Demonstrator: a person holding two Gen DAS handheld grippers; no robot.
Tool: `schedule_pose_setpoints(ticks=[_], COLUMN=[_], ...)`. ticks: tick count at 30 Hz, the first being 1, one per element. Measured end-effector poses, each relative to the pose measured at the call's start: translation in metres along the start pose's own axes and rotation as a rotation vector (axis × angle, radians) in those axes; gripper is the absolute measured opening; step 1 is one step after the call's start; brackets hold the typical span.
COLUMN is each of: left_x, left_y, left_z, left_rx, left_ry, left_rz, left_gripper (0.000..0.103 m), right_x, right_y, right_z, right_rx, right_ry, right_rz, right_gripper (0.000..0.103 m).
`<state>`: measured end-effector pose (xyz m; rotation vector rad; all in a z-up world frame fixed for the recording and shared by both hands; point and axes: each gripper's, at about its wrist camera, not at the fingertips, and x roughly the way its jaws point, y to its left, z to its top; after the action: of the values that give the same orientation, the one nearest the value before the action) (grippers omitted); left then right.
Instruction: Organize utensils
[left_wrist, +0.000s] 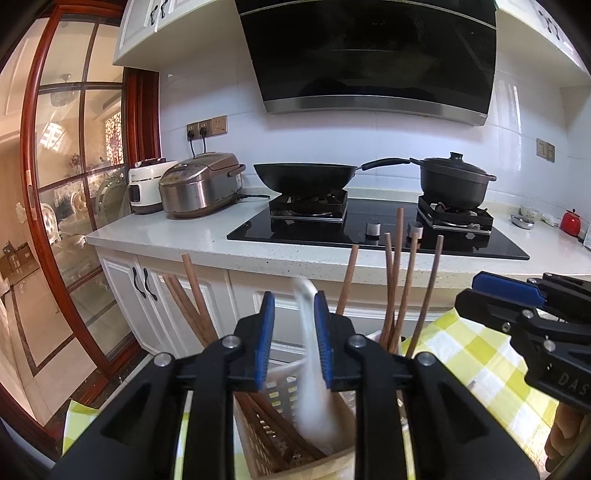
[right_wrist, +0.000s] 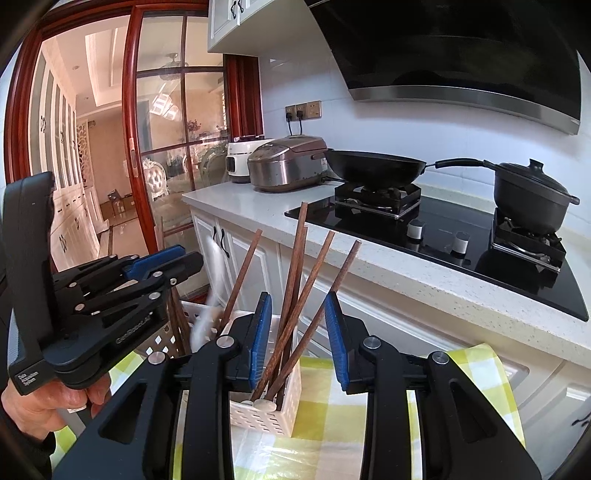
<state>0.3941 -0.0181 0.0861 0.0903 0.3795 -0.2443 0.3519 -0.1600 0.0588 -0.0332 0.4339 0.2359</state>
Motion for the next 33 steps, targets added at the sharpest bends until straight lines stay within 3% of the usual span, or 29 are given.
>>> schedule_pose_setpoints(ticks=[3, 5, 9, 11, 12, 17, 22, 26, 33], left_x=[-0.012, -0.029, -0.06, -0.075, -0.083, -0.101, -0.108, -0.116, -0.121], left_y=[0.0, 0.003, 0.006, 0.007, 0.008, 0.006, 0.001, -0.004, -0.006], left_z=[0.0, -0.003, -0.017, -0.03, -0.04, -0.083, -0.111, -0.121, -0.128], left_rx=[-0.003, -0.019, -0.047, -0.066, -0.081, -0.135, -0.169, -0.172, -0.177], left_ry=[-0.007, -0.027, -0.044, -0.037, -0.033, 0.015, 0.048, 0.036, 0.023], left_rz=[-0.004, -0.013, -0.013, -0.002, 0.008, 0.014, -0.017, -0.032, -0.029], left_gripper=[0.022, 0.032, 0.043, 0.057, 0.06, 0.071, 0.077, 0.086, 0.087], right_x=[-0.007, -0.015, -0.032, -0.037, -0.04, -0.048, -0.053, -0.058, -0.061], right_y=[-0.003, -0.005, -0.009, -0.013, -0.014, -0.011, -0.007, -0.004, -0.006], right_z=[-0.002, -0.006, -0.022, -0.03, -0.038, -0.077, -0.102, -0.113, -0.115], right_rx=[0.013, 0.017, 0.023, 0.035, 0.041, 0.032, 0.011, -0.003, 0.004], right_ry=[-0.006, -0.018, -0.049, -0.055, -0.058, -0.056, -0.049, -0.046, -0.057], right_rz=[0.009, 0.019, 0.026, 0.028, 0.028, 0.033, 0.025, 0.048, 0.054], right_gripper=[0.032, 0.047, 0.048, 0.048, 0.049, 0.067, 0.077, 0.08, 0.08])
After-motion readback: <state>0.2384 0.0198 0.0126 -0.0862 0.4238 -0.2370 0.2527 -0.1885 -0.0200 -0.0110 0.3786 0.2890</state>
